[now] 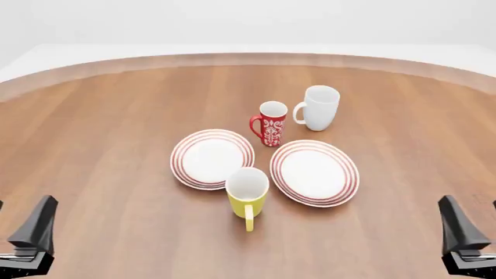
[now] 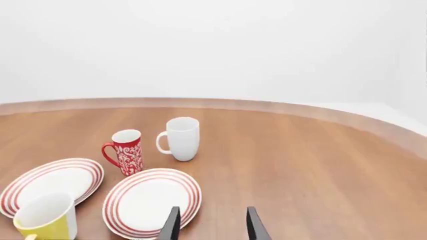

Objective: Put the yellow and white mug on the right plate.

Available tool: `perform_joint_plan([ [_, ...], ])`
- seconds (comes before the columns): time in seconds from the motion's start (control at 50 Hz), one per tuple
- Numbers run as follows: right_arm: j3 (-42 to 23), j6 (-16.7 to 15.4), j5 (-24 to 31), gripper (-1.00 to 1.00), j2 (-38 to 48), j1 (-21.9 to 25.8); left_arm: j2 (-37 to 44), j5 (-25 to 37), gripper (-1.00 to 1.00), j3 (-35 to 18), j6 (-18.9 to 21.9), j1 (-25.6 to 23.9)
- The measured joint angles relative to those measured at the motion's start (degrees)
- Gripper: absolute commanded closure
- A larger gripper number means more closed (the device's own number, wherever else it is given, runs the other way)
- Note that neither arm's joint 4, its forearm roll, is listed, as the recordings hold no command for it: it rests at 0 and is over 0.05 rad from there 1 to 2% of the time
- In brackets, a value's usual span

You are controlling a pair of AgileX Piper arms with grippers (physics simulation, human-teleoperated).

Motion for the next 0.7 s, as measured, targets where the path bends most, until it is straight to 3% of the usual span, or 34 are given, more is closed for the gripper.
perform_joint_plan([
  [0.26, -0.53, -1.32, 0.61, -1.00, 0.01, 0.06, 0.00, 0.00, -1.00, 0.00, 0.00, 0.00],
  [0.42, -3.47, -2.27, 3.79, -1.00, 0.69, 1.35, 0.00, 0.00, -1.00, 0.00, 0.00, 0.00],
  [0.7, -14.54, -1.93, 10.50, -1.00, 9.50, 7.31, 0.00, 0.00, -1.00, 0.00, 0.00, 0.00],
])
